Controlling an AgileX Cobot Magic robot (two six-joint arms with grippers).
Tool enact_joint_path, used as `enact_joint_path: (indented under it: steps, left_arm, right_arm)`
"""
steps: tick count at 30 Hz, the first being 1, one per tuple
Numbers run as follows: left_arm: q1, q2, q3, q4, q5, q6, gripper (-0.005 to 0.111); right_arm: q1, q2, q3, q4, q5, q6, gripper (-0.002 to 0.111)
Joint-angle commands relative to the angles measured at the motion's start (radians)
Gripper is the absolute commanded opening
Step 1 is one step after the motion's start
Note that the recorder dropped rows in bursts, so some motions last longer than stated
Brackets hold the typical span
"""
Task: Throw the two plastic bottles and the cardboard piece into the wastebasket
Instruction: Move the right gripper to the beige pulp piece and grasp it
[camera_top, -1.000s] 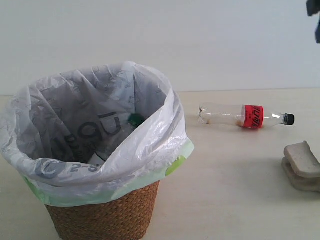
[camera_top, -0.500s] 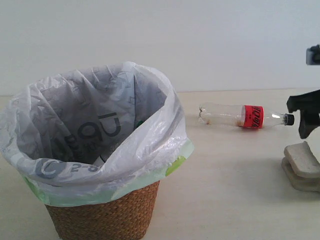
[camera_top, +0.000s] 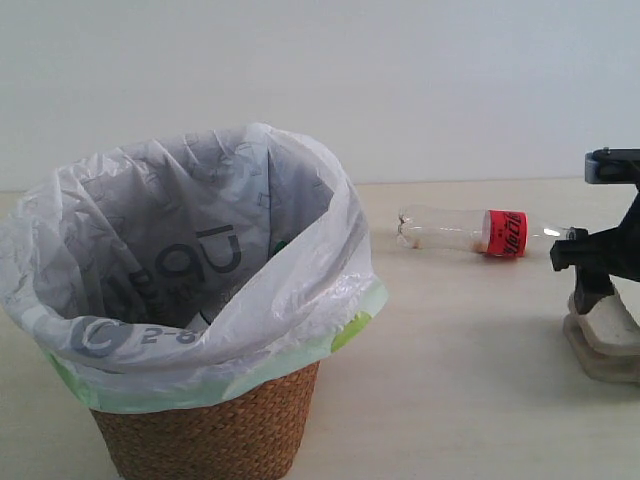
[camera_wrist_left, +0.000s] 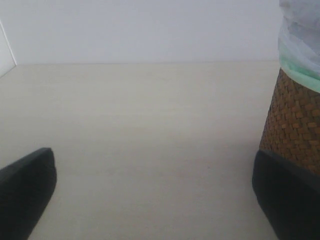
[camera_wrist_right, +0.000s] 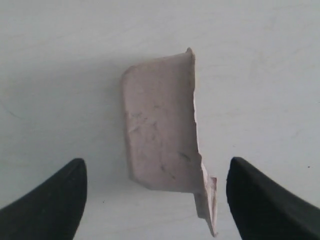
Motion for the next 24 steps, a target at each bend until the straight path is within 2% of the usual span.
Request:
enact_joint_path:
  steps: [1,7,12,24]
  left_arm:
    - [-0.007,-0.003,-0.004,-0.002,-0.008,-0.009,0.108]
    - [-0.007,-0.003,-0.004,-0.002,-0.008,-0.009,0.108]
    - [-0.007,-0.003,-0.004,-0.002,-0.008,-0.009,0.108]
    - [-0.007,-0.003,-0.004,-0.002,-0.008,-0.009,0.108]
  right_arm:
    - [-0.003,0.043,0.006,-0.004,-0.038,0.007,0.068]
    - [-0.003,0.089,0.006,-0.004,-0.092,0.007,0.067]
    - [-0.003,0.109,0.006,-0.008,-0.119,0.007,0.049]
    - [-0.003,0.122,0.006,-0.015,-0.123,0.009,0.049]
